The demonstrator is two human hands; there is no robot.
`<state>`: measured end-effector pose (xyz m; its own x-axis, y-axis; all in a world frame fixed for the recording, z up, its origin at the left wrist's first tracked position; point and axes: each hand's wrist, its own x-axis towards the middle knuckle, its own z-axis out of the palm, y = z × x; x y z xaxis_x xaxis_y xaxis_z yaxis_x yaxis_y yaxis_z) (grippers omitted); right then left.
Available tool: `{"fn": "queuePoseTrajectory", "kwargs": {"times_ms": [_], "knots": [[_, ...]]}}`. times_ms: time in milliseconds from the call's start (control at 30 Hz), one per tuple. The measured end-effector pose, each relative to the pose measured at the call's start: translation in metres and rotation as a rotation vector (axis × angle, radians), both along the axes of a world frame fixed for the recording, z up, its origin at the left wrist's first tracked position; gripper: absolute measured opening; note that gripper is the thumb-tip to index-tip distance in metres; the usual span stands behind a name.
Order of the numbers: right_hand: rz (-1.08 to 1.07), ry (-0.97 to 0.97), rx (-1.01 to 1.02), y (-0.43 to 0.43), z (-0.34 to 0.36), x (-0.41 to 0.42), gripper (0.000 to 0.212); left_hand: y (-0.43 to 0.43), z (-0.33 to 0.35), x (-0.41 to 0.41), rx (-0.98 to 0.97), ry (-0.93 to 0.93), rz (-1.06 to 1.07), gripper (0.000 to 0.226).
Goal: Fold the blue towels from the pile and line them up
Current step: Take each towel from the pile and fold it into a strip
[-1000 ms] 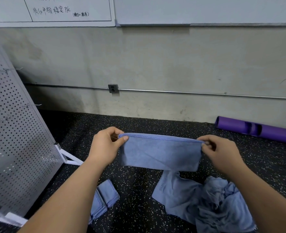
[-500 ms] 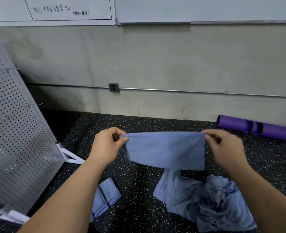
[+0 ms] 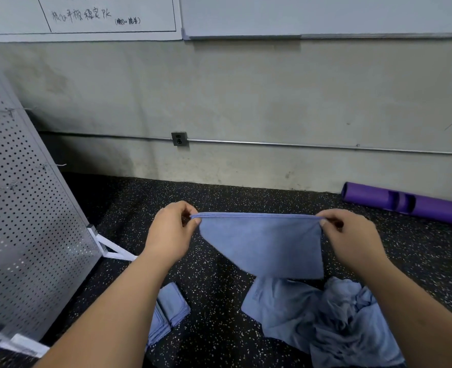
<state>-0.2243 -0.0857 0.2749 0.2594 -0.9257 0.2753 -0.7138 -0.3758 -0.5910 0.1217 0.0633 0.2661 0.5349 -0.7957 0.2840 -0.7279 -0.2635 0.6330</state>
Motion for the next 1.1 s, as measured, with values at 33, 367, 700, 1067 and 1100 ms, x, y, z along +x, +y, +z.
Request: {"fn": "queuePoseTrajectory", "kwargs": {"times_ms": [33,367,700,1067,1100], "knots": [[0.009,-0.017,0.021,-0.001,0.001,0.001,0.016,-0.001,-0.001,-0.001,0.002,0.007,0.004,0.013],[-0.03,-0.411,0.082,0.005,-0.003,0.021,0.015,-0.015,0.0,-0.019,-0.221,0.614,-0.004,0.013],[-0.205,-0.549,-0.094,0.018,0.011,0.035,0.011,-0.014,0.021,-0.051,-0.44,0.248,0.188,0.013],[0.162,-0.779,0.799,0.008,0.004,0.018,0.027,-0.028,-0.008,-0.035,-0.191,0.895,0.219,0.037],[0.128,-0.815,0.794,0.005,0.001,0.018,0.026,-0.027,-0.008,-0.036,-0.161,0.893,0.229,0.037]]}}
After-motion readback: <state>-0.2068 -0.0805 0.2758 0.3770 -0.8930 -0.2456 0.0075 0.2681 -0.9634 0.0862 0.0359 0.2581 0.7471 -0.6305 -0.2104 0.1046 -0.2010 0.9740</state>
